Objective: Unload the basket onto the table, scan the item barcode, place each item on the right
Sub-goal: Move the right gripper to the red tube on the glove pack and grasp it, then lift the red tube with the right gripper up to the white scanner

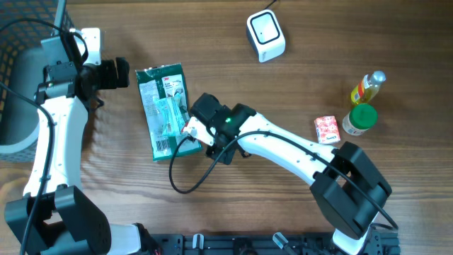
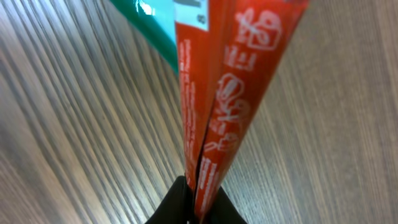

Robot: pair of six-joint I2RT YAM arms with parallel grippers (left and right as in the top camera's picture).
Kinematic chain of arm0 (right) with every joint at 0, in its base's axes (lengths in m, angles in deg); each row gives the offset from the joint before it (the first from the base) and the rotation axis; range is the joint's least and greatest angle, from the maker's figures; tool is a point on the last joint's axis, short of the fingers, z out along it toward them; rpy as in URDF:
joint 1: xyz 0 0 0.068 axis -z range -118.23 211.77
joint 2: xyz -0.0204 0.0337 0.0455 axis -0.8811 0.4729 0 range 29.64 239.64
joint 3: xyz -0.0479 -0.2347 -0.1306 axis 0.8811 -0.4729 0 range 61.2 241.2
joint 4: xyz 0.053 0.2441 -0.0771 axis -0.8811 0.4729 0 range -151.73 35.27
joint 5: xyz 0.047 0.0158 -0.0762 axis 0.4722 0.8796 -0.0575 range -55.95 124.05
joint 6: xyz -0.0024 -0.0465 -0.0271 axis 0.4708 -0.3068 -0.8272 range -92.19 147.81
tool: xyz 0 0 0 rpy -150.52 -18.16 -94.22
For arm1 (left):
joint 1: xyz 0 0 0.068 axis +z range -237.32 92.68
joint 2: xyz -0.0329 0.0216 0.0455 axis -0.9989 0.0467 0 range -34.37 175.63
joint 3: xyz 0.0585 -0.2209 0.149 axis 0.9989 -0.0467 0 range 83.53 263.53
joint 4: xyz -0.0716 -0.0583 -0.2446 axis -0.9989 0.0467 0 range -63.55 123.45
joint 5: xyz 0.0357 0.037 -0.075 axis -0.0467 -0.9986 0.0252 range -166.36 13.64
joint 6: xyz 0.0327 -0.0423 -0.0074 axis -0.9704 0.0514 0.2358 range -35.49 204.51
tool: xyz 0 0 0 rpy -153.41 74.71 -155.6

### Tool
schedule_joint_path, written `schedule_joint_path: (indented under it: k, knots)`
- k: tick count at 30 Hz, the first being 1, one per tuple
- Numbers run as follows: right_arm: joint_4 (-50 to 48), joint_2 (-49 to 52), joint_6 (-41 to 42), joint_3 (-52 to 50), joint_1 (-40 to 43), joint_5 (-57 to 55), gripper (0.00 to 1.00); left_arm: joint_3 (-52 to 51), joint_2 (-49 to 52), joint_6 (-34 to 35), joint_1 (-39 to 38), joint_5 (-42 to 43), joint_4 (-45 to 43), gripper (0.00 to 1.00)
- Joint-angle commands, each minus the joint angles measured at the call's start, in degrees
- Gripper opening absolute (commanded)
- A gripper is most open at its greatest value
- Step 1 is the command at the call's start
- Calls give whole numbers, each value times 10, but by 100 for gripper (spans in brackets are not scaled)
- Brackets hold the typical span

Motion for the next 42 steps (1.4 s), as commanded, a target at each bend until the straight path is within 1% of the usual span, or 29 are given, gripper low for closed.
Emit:
schedule_joint_path:
  k: [1,3,5,6,7,9,10,12,13,16,18,20,23,26,27,32,34,36,42]
  knots:
    - [-41,14,-36,-43,-1,9,13,8,-7,-7,2,7,-2,100]
    - [-67,14,-35,-61,-2,10,14,8,-7,-7,2,7,-2,100]
    - [-88,14,-33,-71,-2,36,14,8,-7,-7,2,7,-2,100]
    - [-94,14,-33,-72,-1,65,20,8,-7,-7,2,7,-2,100]
    - [-98,14,-33,-72,-1,73,23,8,-7,-7,2,7,-2,100]
    - [-101,14,-33,-72,-1,61,25,8,-7,-7,2,7,-2,100]
    - [-104,13,-19,-71,-1,46,25,8,-7,-7,2,7,-2,100]
    - [-103,7,60,-54,-1,24,28,8,-7,-7,2,7,-2,100]
    - [-94,-4,92,-35,0,23,31,8,-7,-7,2,7,-2,100]
    - [-68,-41,101,-1,7,10,38,8,-7,-7,2,7,-2,100]
    - [-44,-64,101,1,18,-12,52,8,-7,-7,2,7,-2,100]
    - [-6,-69,100,1,33,-19,55,8,-7,-7,2,7,-2,100]
    - [23,-61,98,-17,64,-16,55,8,-7,-7,2,7,-2,100]
    - [-1,-48,62,-47,78,24,49,8,-7,-7,2,7,-2,100]
    - [-19,-37,52,-62,78,31,46,8,-7,-7,2,7,-2,100]
    - [-43,-5,49,-85,76,37,46,8,-7,-7,2,7,-2,100]
    - [-50,5,48,-85,76,56,46,8,-7,-7,2,7,-2,100]
    - [-60,9,55,-87,76,80,45,8,-7,-7,2,7,-2,100]
    - [-68,9,55,-87,76,81,45,8,-7,-7,2,7,-2,100]
